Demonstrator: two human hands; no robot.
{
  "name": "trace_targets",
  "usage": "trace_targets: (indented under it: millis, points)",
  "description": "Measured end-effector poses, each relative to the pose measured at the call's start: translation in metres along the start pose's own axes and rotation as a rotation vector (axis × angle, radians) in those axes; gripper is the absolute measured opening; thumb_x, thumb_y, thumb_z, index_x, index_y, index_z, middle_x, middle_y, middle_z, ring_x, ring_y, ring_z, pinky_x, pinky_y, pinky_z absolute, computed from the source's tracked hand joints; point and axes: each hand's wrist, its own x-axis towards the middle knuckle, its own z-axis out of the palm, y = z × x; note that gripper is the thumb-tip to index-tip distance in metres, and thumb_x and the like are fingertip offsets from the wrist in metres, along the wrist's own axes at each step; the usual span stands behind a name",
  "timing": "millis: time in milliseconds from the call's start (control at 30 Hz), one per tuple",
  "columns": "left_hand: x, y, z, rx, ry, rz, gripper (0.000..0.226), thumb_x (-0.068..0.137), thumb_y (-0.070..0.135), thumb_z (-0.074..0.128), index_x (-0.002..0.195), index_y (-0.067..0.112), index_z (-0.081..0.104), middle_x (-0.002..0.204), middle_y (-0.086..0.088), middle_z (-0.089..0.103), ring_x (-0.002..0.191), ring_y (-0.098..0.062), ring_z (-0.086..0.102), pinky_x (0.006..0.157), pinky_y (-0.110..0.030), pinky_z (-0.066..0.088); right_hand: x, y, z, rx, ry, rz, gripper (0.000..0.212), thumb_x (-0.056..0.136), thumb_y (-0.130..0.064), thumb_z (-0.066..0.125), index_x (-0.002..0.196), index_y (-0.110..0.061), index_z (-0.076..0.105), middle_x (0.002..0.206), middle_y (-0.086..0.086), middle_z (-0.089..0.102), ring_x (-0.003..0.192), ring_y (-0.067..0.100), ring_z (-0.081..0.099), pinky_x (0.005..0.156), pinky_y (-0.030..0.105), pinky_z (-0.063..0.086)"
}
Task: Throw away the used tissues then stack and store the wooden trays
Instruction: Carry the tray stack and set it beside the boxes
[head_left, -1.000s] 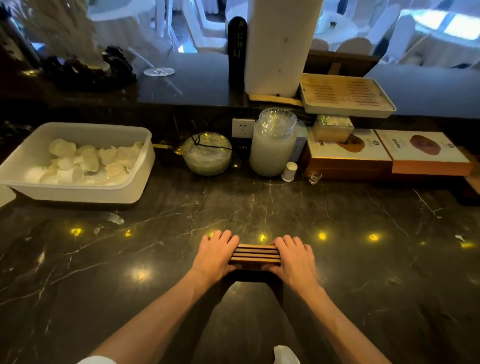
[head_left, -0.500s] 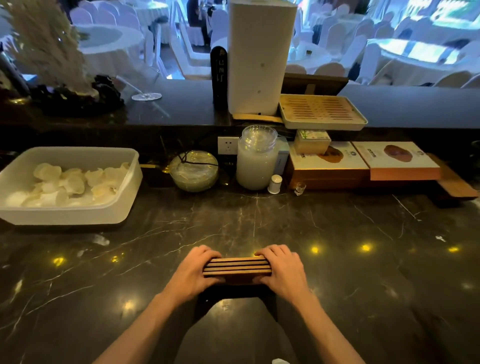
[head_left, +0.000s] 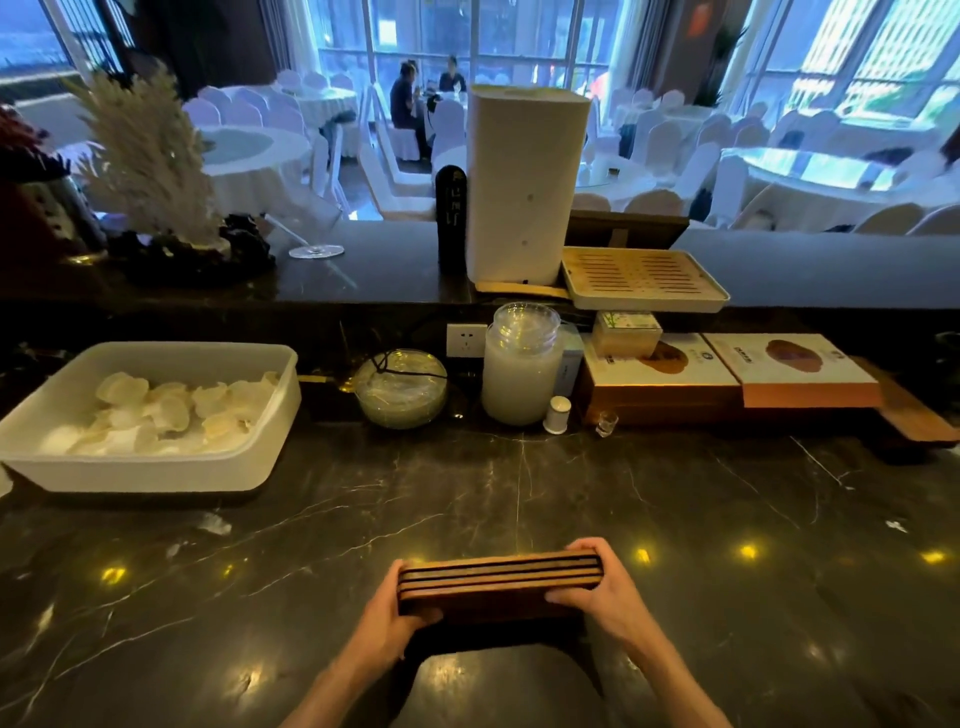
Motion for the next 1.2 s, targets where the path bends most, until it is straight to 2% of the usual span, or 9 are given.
trace_targets:
  millis: [100, 233, 333, 433, 533, 667, 800, 967, 1200]
  points:
    - [0.005, 0.023, -0.009, -0.118, -0.033, -0.026, 0.049, 0.078, 0.000, 0.075, 0.117, 0.020, 0.052, 0.115, -0.007, 0.068, 0.110, -0.020, 0.066, 0.080, -0.022, 0.056, 0.003, -0.015, -0.006, 0.071, 0.050, 0.039, 0.065, 0.053, -0.026, 0.094, 0.107, -0.019, 0.057, 0.104, 0.006, 0.071, 0.095, 0.015, 0.069, 0.076, 0.026, 0.057]
    - [0.008, 0.086, -0.023, -0.238, -0.051, -0.058, 0.055, 0.075, 0.035, 0.077, 0.124, 0.027, 0.052, 0.118, -0.006, 0.067, 0.098, -0.018, 0.072, 0.072, -0.028, 0.060, 0.001, -0.065, -0.023, 0.262, 0.148, 0.060, 0.074, 0.047, -0.047, 0.093, 0.108, -0.025, 0.060, 0.106, 0.004, 0.071, 0.089, 0.016, 0.073, 0.065, 0.025, 0.058]
    - [0.013, 0.147, -0.021, -0.261, 0.038, 0.071, 0.046, 0.079, 0.045, 0.067, 0.120, 0.027, 0.054, 0.114, -0.006, 0.065, 0.096, -0.023, 0.071, 0.068, -0.028, 0.060, -0.004, -0.113, -0.039, 0.350, 0.211, 0.023, 0.073, 0.054, -0.056, 0.086, 0.114, -0.027, 0.055, 0.111, 0.004, 0.065, 0.096, 0.022, 0.068, 0.065, 0.026, 0.058]
    - [0.020, 0.207, -0.018, -0.189, 0.106, 0.192, 0.057, 0.080, 0.048, 0.064, 0.127, 0.019, 0.050, 0.115, -0.006, 0.062, 0.102, -0.024, 0.066, 0.079, -0.035, 0.059, -0.018, -0.156, -0.061, 0.430, 0.240, -0.016, 0.086, 0.055, -0.059, 0.085, 0.125, -0.023, 0.050, 0.118, 0.009, 0.062, 0.102, 0.028, 0.065, 0.078, 0.041, 0.057]
    - [0.016, 0.245, -0.016, -0.189, 0.078, 0.228, 0.050, 0.086, 0.046, 0.062, 0.126, 0.019, 0.048, 0.112, -0.004, 0.063, 0.101, -0.023, 0.065, 0.083, -0.038, 0.057, -0.049, -0.185, -0.080, 0.569, 0.193, -0.061, 0.094, 0.045, -0.060, 0.088, 0.125, -0.025, 0.053, 0.122, 0.012, 0.061, 0.097, 0.030, 0.071, 0.071, 0.043, 0.059]
    - [-0.005, 0.266, 0.007, -0.290, -0.005, 0.135, 0.030, 0.087, 0.046, 0.063, 0.105, 0.022, 0.056, 0.105, -0.009, 0.067, 0.097, -0.027, 0.067, 0.081, -0.041, 0.057, -0.100, -0.193, -0.095, 0.795, 0.151, -0.029, 0.079, 0.059, -0.046, 0.088, 0.129, -0.026, 0.056, 0.124, 0.019, 0.063, 0.103, 0.039, 0.069, 0.078, 0.050, 0.057]
    - [-0.032, 0.273, 0.047, -0.299, -0.056, 0.065, 0.031, 0.085, 0.043, 0.067, 0.098, 0.016, 0.063, 0.103, -0.016, 0.069, 0.094, -0.030, 0.068, 0.077, -0.041, 0.058, -0.158, -0.182, -0.098, 0.866, 0.375, 0.112, 0.068, 0.068, -0.036, 0.083, 0.129, -0.023, 0.054, 0.120, 0.019, 0.066, 0.091, 0.034, 0.073, 0.067, 0.041, 0.059]
    - [-0.083, 0.264, 0.151, -0.796, -0.132, -0.069, 0.067, 0.068, 0.040, 0.076, 0.125, 0.020, 0.048, 0.115, -0.012, 0.065, 0.100, -0.029, 0.067, 0.070, -0.042, 0.057, -0.226, -0.148, -0.087, 1.054, 0.720, 0.179, 0.076, 0.062, -0.039, 0.085, 0.129, -0.029, 0.050, 0.119, 0.015, 0.064, 0.098, 0.040, 0.068, 0.073, 0.050, 0.059]
    - [-0.159, 0.265, 0.302, -0.696, -0.349, -0.146, 0.078, 0.073, 0.033, 0.081, 0.132, 0.034, 0.032, 0.120, -0.006, 0.058, 0.104, -0.025, 0.062, 0.068, -0.038, 0.054, -0.300, -0.116, -0.102, 1.063, 1.044, 0.096, 0.074, 0.076, -0.041, 0.077, 0.139, -0.033, 0.039, 0.124, 0.009, 0.060, 0.106, 0.032, 0.062, 0.082, 0.048, 0.057]
